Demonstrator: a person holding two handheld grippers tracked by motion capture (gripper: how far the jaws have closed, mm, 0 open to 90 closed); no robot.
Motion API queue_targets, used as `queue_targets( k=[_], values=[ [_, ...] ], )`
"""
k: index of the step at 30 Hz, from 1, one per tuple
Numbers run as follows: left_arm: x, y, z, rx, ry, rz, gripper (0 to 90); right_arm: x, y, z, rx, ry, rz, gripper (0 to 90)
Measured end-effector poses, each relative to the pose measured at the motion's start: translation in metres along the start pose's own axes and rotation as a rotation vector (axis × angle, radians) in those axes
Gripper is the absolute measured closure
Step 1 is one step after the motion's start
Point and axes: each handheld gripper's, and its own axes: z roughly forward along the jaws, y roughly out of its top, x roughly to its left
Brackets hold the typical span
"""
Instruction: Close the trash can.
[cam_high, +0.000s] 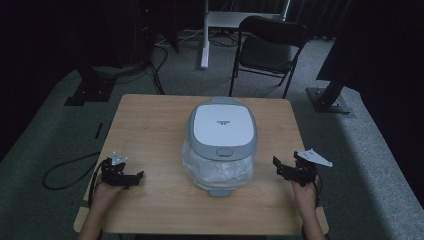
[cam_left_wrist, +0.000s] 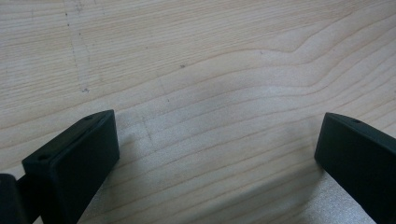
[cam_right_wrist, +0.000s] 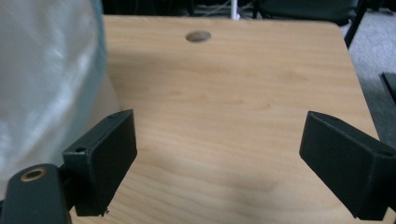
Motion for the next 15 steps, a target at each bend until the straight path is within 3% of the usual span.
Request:
queue_targets(
  k=[13,15],
  values=[
    [0.000,0.000,0.000,0.000,0.001,-0.001,0.6,-0.019,-0.026,0.007,0.039,-0.059,0.050,10.6],
    [0.000,0.000,0.000,0.000,0.001,-0.002,0.6,-0.021,-0.029,0.008,0.044,-0.088,0.046,10.6]
  ],
)
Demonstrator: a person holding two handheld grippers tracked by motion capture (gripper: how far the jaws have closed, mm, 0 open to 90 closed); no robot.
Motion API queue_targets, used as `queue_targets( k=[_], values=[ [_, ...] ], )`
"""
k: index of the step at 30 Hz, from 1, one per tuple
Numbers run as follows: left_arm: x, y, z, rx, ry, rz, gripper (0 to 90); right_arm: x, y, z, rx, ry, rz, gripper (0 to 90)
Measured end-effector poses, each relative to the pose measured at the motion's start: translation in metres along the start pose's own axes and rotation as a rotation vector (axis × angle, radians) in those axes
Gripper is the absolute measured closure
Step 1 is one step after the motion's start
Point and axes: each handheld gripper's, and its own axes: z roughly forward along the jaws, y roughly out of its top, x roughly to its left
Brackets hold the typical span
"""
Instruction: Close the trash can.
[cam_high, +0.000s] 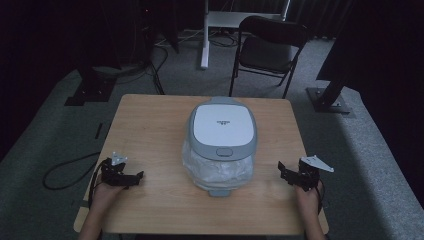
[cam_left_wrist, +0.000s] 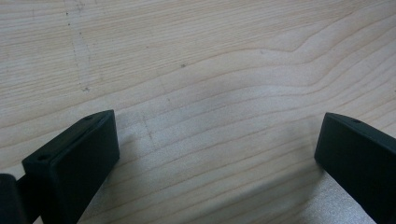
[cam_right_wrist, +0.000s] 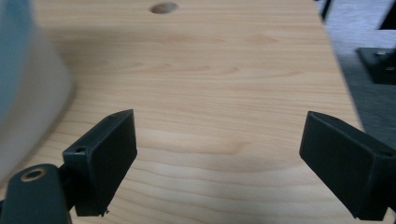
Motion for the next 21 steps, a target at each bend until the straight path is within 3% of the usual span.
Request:
queue_targets(
  k=[5,10,13,21],
  values=[
    [0.000,0.000,0.000,0.000,0.001,-0.001,0.6,-0.004,-0.009,0.004,0.055,-0.048,-0.016,10.6],
    [0.000,0.000,0.000,-0.002,0.003,-0.004,0.6,-0.007,-0.012,0.005,0.092,-0.070,0.008,10.6],
    [0.000,-0.001,0.000,-0.002,0.006,-0.006,0.6,-0.010,-0.017,0.005,0.126,-0.086,0.047,10.6],
    [-0.002,-0.002,-0.001,-0.001,0.031,-0.034,0.6,-0.014,-0.025,0.007,0.146,-0.117,0.061,10.6]
  ],
)
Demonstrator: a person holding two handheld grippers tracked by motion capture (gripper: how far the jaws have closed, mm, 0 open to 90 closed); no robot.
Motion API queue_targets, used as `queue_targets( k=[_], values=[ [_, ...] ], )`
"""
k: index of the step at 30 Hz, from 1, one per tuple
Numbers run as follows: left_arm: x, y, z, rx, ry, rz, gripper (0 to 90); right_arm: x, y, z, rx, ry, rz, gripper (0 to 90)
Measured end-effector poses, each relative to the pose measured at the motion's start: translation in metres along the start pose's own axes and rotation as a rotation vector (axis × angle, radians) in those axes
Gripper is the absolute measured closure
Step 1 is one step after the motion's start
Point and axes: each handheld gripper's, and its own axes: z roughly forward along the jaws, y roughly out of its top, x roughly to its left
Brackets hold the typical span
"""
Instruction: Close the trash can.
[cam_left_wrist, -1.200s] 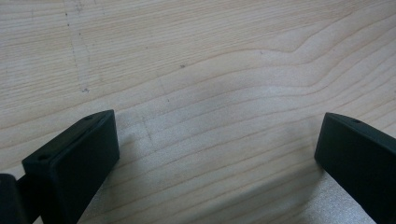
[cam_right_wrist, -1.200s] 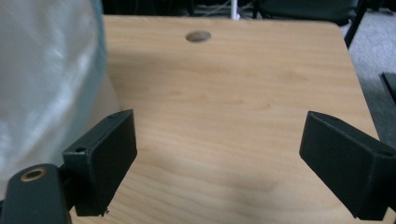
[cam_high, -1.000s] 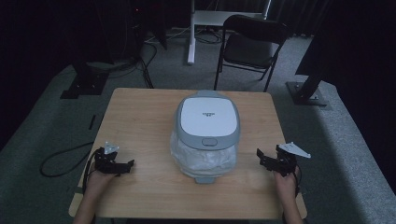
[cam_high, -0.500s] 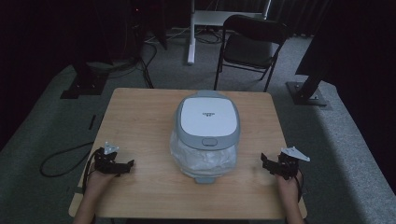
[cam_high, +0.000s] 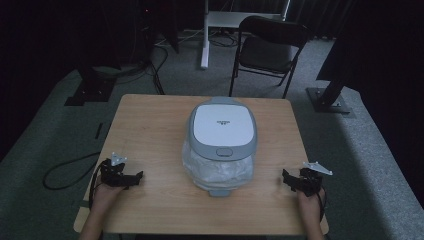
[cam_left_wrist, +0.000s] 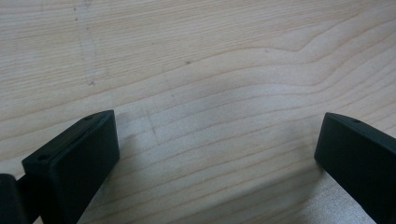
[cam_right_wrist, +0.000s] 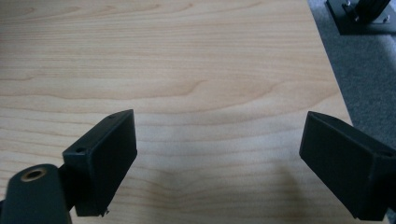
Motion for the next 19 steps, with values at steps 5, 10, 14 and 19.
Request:
queue_targets(
  k=[5,10,14,19],
  values=[
    [-0.001,-0.001,-0.001,0.001,0.023,-0.024,0.6,0.008,-0.004,0.005,-0.003,-0.043,-0.052,10.6],
    [-0.001,-0.001,-0.001,0.000,0.024,-0.026,0.6,0.014,-0.004,0.006,0.004,-0.082,-0.095,10.6],
    [-0.001,-0.001,-0.001,0.000,0.024,-0.026,0.6,0.013,-0.003,0.007,0.017,-0.086,-0.084,10.6],
    [-0.001,-0.001,-0.001,0.000,0.024,-0.027,0.6,0.010,-0.003,0.008,0.026,-0.070,-0.062,10.6]
  ],
)
